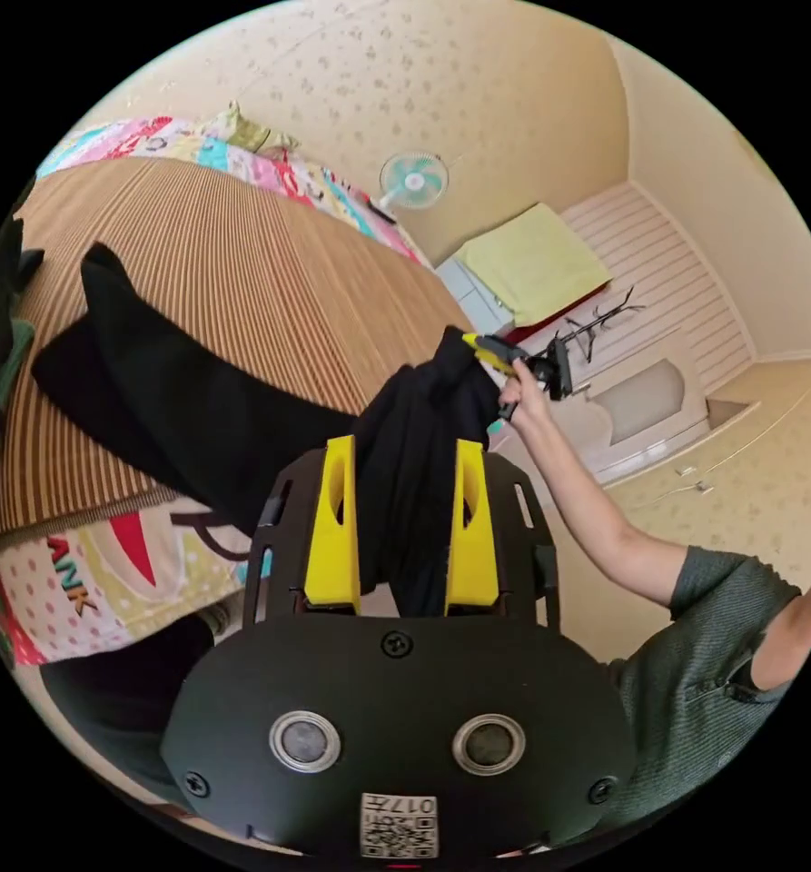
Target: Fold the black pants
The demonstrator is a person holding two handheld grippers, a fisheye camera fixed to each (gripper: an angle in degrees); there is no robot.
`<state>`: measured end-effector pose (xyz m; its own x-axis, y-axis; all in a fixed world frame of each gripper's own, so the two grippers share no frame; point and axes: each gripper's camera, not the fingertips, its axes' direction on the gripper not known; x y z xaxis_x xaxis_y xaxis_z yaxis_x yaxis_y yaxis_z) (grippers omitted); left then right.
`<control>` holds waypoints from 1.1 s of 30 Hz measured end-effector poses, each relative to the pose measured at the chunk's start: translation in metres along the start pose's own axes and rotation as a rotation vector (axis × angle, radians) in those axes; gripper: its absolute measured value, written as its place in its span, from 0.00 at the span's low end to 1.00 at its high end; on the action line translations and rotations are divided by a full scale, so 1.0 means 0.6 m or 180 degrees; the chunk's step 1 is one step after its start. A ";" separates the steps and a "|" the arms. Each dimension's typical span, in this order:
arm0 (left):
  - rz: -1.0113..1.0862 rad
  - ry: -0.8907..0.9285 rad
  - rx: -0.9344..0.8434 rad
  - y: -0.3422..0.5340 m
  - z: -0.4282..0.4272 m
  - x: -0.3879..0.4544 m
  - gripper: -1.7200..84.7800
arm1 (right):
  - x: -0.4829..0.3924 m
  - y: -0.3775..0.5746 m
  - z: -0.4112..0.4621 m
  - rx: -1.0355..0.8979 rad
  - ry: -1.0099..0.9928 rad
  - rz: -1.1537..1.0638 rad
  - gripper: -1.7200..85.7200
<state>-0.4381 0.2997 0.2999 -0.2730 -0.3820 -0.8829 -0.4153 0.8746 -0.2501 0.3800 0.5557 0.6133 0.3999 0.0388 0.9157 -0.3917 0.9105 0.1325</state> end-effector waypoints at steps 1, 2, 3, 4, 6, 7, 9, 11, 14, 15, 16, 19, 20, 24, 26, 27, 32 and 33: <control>-0.0026 0.0004 -0.0225 0.020 0.044 0.000 0.20 | 0.014 -0.005 0.021 -0.0146 -0.0078 0.0083 0.08; -0.0004 0.0056 -0.0404 0.037 0.082 0.002 0.20 | 0.020 -0.005 0.031 -0.0227 -0.0108 0.0121 0.09; -0.0008 0.0053 -0.0483 0.046 0.099 0.002 0.19 | 0.030 -0.002 0.044 -0.0335 -0.0184 0.0185 0.10; -0.0021 0.0001 -0.0585 0.059 0.128 0.004 0.19 | 0.037 0.008 0.047 -0.0342 -0.0301 0.0193 0.11; 0.0028 -0.0135 -0.0473 0.067 0.146 0.013 0.17 | 0.040 0.037 0.034 -0.0229 -0.0489 0.0110 0.13; 0.0075 -0.0288 -0.0470 0.061 0.155 0.018 0.16 | 0.042 0.061 0.022 -0.0173 -0.0589 0.0025 0.13; 0.0159 -0.0435 -0.0616 0.042 0.172 0.024 0.15 | 0.047 0.104 0.000 -0.0127 -0.0674 -0.0091 0.13; 0.0217 -0.0503 -0.0739 0.023 0.188 0.031 0.14 | 0.058 0.158 -0.032 0.0010 -0.0635 -0.0215 0.13; 0.0137 -0.0361 -0.0650 0.020 0.194 0.022 0.14 | 0.108 0.264 -0.105 0.0532 -0.0336 -0.0048 0.14; 0.0111 -0.0314 -0.0618 0.020 0.195 0.018 0.13 | 0.147 0.312 -0.131 0.0788 -0.0319 0.0262 0.15; 0.0054 -0.0222 -0.0564 0.022 0.195 0.010 0.13 | 0.191 0.359 -0.148 0.1010 -0.0448 0.0597 0.15; -0.0076 -0.0029 -0.0513 0.020 0.199 -0.013 0.11 | 0.284 0.431 -0.133 0.0873 -0.0949 0.1100 0.17; -0.0089 0.0005 -0.0526 0.018 0.200 -0.017 0.11 | 0.295 0.437 -0.124 0.0746 -0.0977 0.1135 0.18; -0.0072 -0.0015 -0.0511 0.019 0.205 -0.018 0.11 | 0.283 0.420 -0.072 0.0092 -0.1375 0.0550 0.17; 0.0006 0.0061 -0.0458 0.024 0.206 -0.012 0.14 | 0.274 0.402 -0.040 -0.0229 -0.1405 0.0423 0.16; 0.0041 0.0092 -0.0446 0.025 0.205 -0.010 0.14 | 0.278 0.393 -0.017 -0.0435 -0.1394 0.0474 0.12; 0.0427 0.0432 -0.0101 0.037 0.168 0.021 0.16 | 0.262 0.371 -0.008 -0.0780 -0.2290 0.0062 0.06; 0.0516 0.0502 -0.0045 0.039 0.162 0.028 0.16 | 0.243 0.369 -0.022 -0.0660 -0.2675 -0.0168 0.05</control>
<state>-0.3681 0.3427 0.2409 -0.4689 -0.2797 -0.8378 -0.3669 0.9245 -0.1034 0.3628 0.7683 0.7711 -0.3637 -0.2481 0.8979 -0.1981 0.9624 0.1857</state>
